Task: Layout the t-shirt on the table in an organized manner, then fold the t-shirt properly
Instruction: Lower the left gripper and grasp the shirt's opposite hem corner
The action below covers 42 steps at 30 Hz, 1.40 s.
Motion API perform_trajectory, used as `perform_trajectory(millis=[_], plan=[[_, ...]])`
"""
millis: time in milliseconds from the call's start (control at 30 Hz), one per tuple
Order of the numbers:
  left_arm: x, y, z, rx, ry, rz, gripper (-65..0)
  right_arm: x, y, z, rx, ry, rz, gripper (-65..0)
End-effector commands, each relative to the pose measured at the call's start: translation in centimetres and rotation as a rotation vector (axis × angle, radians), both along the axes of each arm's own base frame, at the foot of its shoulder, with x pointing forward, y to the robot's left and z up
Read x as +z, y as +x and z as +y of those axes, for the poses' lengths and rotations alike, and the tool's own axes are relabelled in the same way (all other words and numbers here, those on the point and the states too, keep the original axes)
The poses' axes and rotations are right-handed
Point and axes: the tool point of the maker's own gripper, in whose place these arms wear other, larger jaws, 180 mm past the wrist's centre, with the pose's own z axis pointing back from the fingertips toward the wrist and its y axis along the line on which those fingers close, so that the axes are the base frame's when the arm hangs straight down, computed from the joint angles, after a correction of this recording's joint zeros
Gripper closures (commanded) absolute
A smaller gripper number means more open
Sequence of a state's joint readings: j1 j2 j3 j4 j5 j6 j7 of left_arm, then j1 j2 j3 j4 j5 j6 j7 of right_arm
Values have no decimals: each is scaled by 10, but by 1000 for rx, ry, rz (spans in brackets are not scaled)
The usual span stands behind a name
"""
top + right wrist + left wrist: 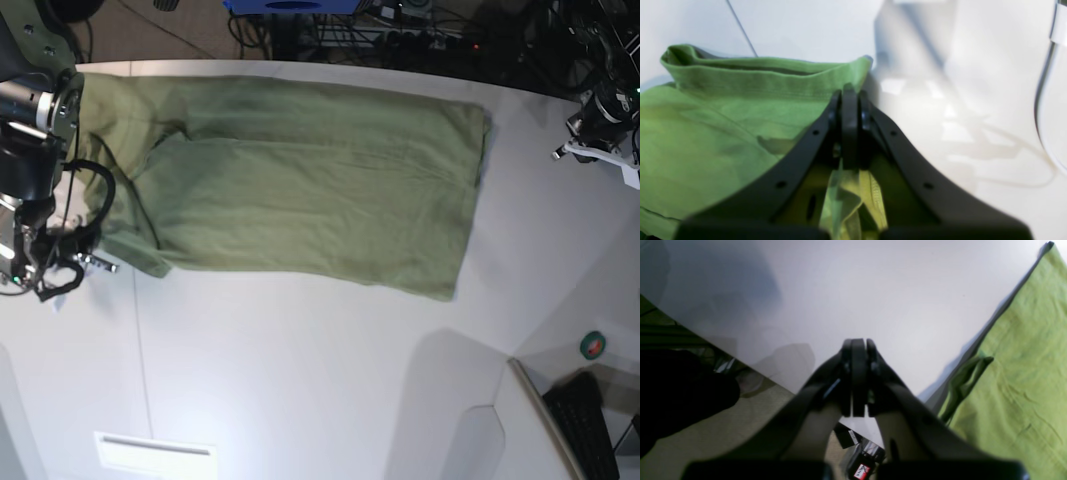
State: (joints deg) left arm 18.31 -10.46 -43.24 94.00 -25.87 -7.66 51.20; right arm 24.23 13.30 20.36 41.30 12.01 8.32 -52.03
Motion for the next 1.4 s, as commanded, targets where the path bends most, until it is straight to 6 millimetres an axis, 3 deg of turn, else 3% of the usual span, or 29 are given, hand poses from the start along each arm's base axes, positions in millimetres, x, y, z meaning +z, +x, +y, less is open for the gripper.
perform_trajectory(millis=[0, 100, 233, 267, 400, 500, 667, 900, 1100, 1367], plan=[[7, 10, -1, -36, 20, -21, 0, 17, 20, -11, -13, -18, -58, 0], [-2, 29, -18, -186, 32, 39, 0, 18, 20, -11, -13, -18, -59, 0], [-5, 72, -35, -304, 30, 42, 0, 23, 23, -12, -6, -30, -85, 0], [-7, 80, -37, -314, 25, 43, -30, 26, 23, -14, -4, -41, -98, 0], [-6, 127, -47, -337, -7, 14, -406, 42, 27, -9, 21, -76, -175, 0], [-9, 163, -64, -380, -28, 20, -642, 52, 29, -4, 35, -94, -222, 0], [-18, 211, -98, -480, -47, 90, -650, 55, 29, 0, 46, -93, -219, 0], [-32, 245, -115, -513, -42, 162, -620, 55, 28, -1, 42, -89, -213, 0], [-60, 232, -143, -608, -14, 263, -578, 55, 28, -2, 41, -91, -213, 0], [-89, 197, -151, -614, -48, 328, -571, 56, 29, -3, 40, -93, -217, 0]])
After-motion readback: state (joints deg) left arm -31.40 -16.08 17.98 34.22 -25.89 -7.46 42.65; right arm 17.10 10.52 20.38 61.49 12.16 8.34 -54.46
